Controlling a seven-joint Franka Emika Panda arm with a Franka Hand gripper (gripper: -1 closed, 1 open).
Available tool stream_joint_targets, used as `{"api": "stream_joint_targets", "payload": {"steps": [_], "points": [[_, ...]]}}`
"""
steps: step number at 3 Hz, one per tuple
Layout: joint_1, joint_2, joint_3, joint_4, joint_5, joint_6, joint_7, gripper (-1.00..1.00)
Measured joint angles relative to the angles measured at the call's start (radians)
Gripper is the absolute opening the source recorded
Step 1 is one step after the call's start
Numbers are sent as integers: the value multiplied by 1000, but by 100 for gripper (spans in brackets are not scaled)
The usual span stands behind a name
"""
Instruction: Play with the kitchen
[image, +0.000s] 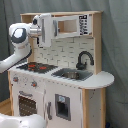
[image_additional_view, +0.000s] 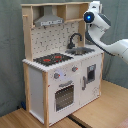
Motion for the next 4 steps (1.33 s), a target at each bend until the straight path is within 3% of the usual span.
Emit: {"api": "stream_joint_targets", "payload": {"steps": [2, 3, 4], "points": [[62, -2, -30, -115, 0, 173, 0, -100], [93, -2, -43, -146, 2, 263, 2, -100], [108, -2, -41, -146, 2, 280, 0, -100]]}}
